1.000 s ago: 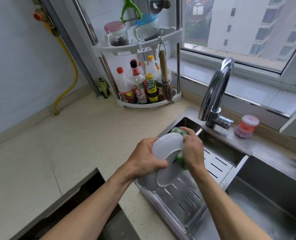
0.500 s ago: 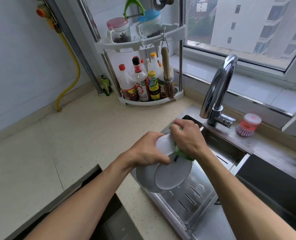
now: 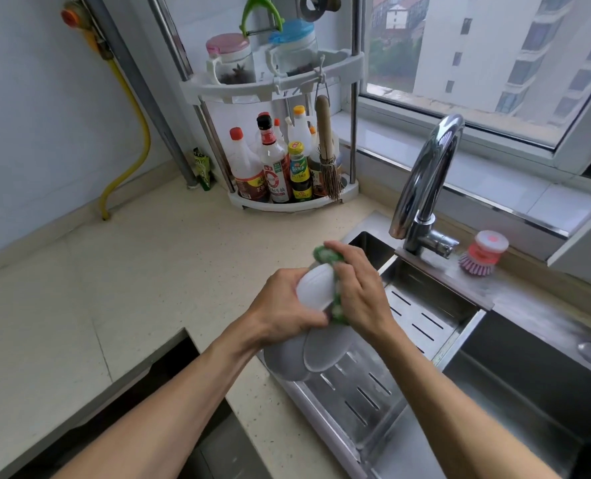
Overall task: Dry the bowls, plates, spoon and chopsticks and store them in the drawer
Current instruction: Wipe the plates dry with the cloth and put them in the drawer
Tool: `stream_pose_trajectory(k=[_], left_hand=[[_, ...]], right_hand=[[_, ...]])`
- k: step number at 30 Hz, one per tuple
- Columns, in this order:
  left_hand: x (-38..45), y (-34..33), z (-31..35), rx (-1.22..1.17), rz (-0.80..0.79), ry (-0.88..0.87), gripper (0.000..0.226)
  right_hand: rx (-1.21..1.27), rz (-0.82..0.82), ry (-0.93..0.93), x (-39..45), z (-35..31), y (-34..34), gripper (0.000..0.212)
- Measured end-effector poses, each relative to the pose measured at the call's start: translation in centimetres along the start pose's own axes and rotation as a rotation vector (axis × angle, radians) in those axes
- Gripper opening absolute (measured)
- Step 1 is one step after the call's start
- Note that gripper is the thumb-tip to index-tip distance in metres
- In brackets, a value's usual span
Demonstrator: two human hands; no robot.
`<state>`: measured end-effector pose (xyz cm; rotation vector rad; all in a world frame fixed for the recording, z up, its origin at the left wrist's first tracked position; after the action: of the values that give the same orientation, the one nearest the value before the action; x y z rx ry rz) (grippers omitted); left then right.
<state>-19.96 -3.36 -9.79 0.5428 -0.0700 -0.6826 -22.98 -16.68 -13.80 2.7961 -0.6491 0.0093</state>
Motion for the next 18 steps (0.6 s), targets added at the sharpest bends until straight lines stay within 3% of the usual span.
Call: stream_pose_trajectory(k=[3,8,10,13,18], left_hand=[[-0.4,0.9,0.0,0.003,0.005,-0.022,0.042],[-0.1,0.4,0.0,0.074,-0.059,-0.012,0.044],[-0.5,0.2,0.1,0.097,-0.076,-0.041,0.046],[-1.2,0.5,0.3,0.109,-0.093,-0.093,0.052],[-0.8,1.4,0.2,0.021,-0.221,0.05,0.054]], right_hand=[[0.015,0.055,-0.23,0.7,2.6,2.2,0.057],[0.0,0.062,0.049,-0.8,-0.4,0.0,0.043],[0.008,0.096,-0.02,-0.3,0.4,0.7,0.033],[0.091,0.144,-0.248,0.0,2.8,2.3,0.04],[0.021,0.096,-0.247,0.1,2.5,2.7,0.045]])
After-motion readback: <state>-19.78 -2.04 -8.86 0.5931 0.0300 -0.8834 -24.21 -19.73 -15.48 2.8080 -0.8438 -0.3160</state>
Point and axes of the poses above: each hand's wrist, its own x-axis towards the middle knuckle, its own y-axis out of the back of the hand, z = x × y, the point moved 4 cm from there along x, towards the middle knuckle, and after that the axes turned 5 degrees about -y, right-handed, at the moved point
